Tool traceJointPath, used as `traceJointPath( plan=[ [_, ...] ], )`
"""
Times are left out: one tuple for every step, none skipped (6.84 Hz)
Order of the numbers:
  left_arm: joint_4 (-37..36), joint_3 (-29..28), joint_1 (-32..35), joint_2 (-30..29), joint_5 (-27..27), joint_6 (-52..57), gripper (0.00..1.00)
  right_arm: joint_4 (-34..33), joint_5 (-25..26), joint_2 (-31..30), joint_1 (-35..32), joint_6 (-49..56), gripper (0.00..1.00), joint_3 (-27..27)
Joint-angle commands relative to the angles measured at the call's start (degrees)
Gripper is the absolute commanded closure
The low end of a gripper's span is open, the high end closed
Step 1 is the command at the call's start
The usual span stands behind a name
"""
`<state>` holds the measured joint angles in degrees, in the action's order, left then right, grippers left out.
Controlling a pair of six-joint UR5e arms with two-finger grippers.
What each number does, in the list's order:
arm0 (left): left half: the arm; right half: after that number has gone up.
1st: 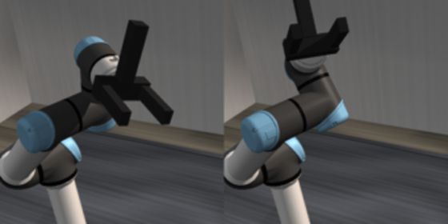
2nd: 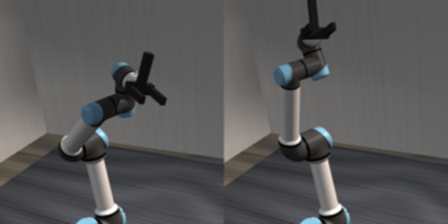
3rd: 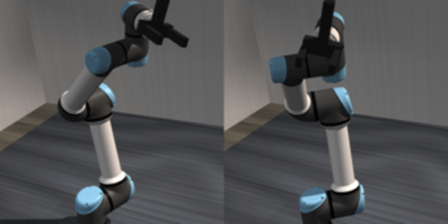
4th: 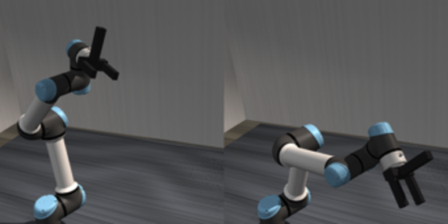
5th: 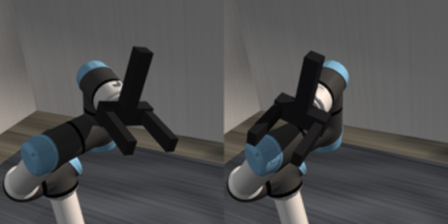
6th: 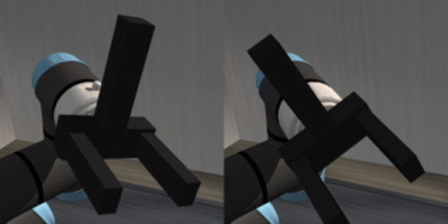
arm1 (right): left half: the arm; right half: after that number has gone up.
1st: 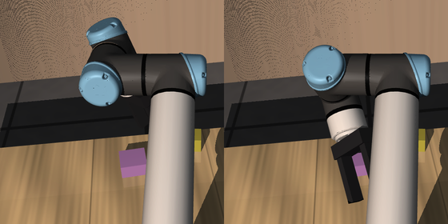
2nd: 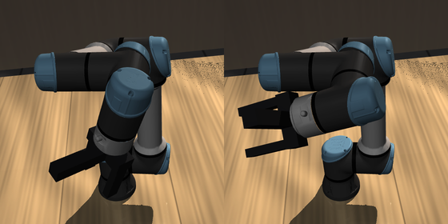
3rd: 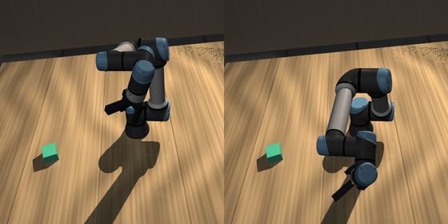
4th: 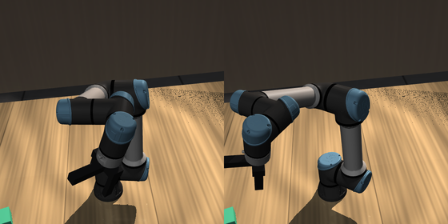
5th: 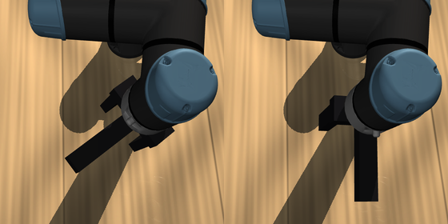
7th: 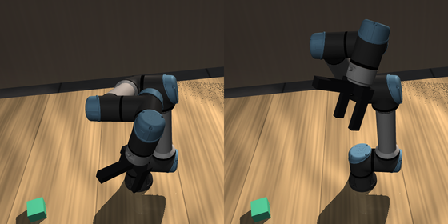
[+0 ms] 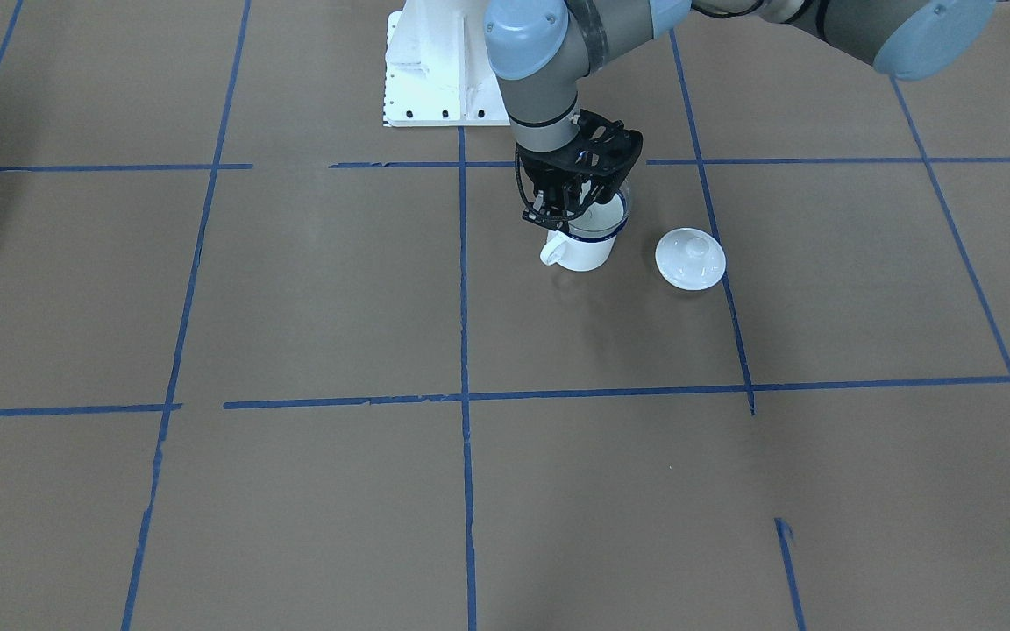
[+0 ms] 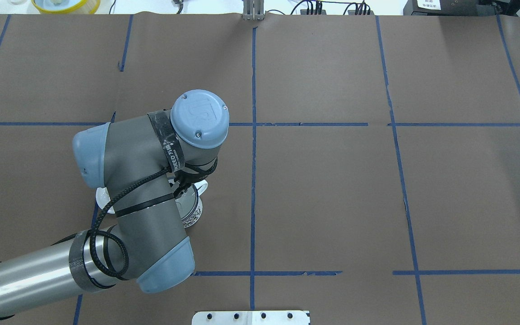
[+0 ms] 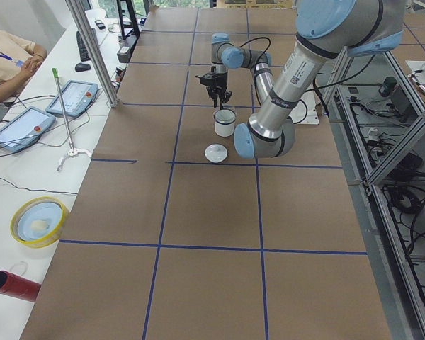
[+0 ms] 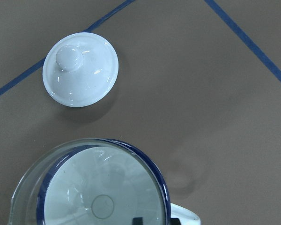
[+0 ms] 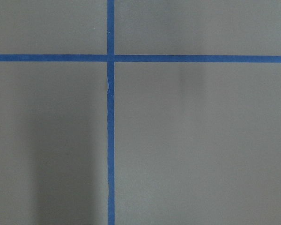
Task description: Place funnel on cup
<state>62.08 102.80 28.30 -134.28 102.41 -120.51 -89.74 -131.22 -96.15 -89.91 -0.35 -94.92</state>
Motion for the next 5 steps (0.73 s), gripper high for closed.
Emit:
traceJointPath(
  plan=[
    [-0.2,2.0,0.7,0.3,-3.5,1.8,0.0,0.0,0.0,0.0,0.0,0.0,0.0,0.0],
    [0.1,4.6,4.1,0.9,-4.1,11.6,0.0,0.0,0.0,0.0,0.0,0.0,0.0,0.0],
    [2.4,6.5,8.7,2.2,-3.5,20.6,0.0,0.0,0.0,0.0,0.0,0.0,0.0,0.0],
    [7.4,7.2,12.9,5.2,-1.9,28.9,0.0,0.0,0.0,0.0,0.0,0.0,0.0,0.0],
    [13.4,7.2,17.6,9.4,4.4,38.2,0.0,0.0,0.0,0.0,0.0,0.0,0.0,0.0]
  ],
)
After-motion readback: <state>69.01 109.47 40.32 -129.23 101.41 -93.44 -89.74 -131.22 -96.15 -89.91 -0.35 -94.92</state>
